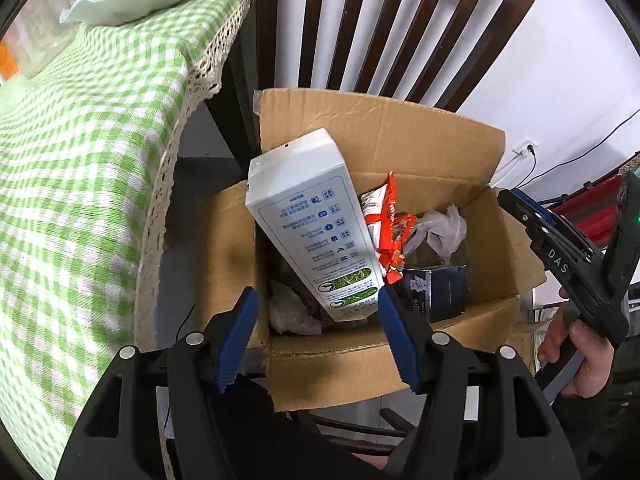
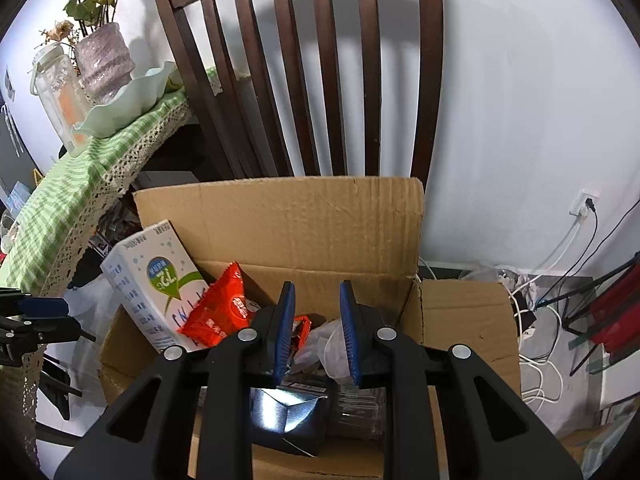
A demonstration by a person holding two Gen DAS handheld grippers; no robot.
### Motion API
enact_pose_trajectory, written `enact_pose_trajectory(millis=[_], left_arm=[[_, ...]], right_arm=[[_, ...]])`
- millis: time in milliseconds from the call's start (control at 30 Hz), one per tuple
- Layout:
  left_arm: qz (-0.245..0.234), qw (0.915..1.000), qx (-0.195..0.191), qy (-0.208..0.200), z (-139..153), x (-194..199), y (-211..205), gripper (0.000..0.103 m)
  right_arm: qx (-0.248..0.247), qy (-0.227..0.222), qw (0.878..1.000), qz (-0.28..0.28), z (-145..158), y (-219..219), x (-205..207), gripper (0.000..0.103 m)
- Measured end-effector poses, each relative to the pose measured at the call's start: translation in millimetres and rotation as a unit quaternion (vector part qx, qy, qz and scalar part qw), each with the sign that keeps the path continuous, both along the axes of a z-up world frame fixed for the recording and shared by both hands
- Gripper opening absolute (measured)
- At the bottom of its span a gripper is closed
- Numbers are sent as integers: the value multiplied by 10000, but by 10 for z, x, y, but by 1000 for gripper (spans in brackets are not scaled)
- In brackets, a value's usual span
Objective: Collect trash
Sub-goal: 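Open both tools to drop the plastic into the box, then move both tools back over the table toward the red snack packet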
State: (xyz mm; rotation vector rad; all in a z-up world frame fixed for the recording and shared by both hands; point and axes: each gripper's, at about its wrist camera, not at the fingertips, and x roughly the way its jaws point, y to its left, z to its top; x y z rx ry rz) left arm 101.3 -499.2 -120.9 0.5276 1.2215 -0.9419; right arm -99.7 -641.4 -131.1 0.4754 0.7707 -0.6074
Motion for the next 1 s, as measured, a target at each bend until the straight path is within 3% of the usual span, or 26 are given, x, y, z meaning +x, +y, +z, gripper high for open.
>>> enact_pose_trajectory(millis=[267, 533, 700, 1000], left_arm=[[-76, 9981, -565, -215, 395, -44, 206, 66], [163, 9933, -1063, -429, 726, 145, 582, 68], [326, 9877, -1391, -636, 942, 284, 851, 74], [963, 9738, -1866, -867, 1340, 791, 1502, 74]], right_arm=[[-199, -22, 9998, 23, 203, 125, 32, 22], [-438, -118, 9989, 112, 458, 390, 178, 23], [-616, -214, 9975, 253, 636, 592, 318, 34], [-915, -309, 9939, 539, 903, 996, 601, 44]])
